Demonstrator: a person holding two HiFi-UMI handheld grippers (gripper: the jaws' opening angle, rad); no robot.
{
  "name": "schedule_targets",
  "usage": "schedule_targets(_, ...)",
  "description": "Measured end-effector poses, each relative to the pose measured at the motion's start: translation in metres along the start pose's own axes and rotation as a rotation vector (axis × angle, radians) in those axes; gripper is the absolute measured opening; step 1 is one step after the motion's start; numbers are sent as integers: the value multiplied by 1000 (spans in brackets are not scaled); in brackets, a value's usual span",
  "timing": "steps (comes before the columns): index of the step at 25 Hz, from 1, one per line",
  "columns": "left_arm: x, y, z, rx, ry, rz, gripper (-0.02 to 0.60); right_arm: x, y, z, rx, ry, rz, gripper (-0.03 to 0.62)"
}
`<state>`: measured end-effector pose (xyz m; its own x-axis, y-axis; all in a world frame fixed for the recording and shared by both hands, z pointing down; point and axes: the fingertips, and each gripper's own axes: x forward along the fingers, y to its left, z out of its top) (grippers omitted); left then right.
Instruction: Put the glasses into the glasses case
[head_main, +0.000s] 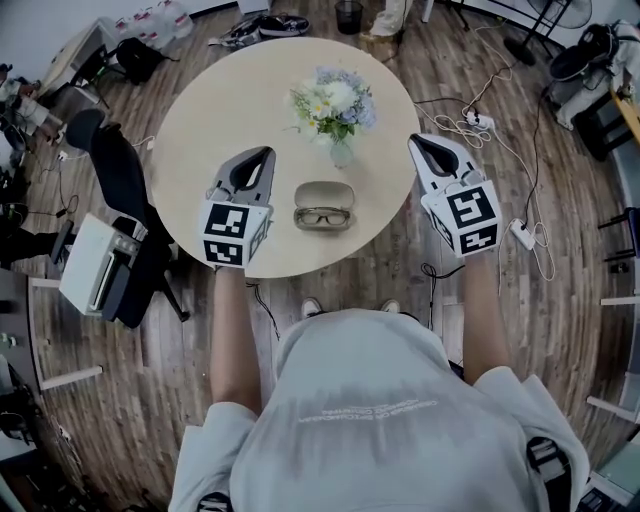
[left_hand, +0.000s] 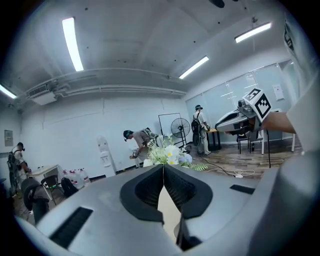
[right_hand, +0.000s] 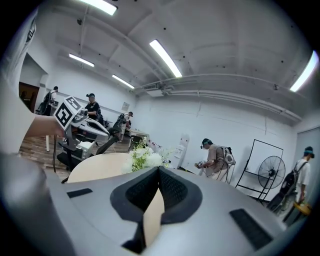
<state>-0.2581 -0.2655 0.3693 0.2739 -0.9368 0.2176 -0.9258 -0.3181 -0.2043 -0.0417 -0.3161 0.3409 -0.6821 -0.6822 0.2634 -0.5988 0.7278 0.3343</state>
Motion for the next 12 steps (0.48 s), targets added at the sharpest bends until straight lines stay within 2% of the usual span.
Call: schedule_targets(12, -20, -5, 50, 47, -93, 11, 15, 2, 6, 24, -51, -40, 17, 2)
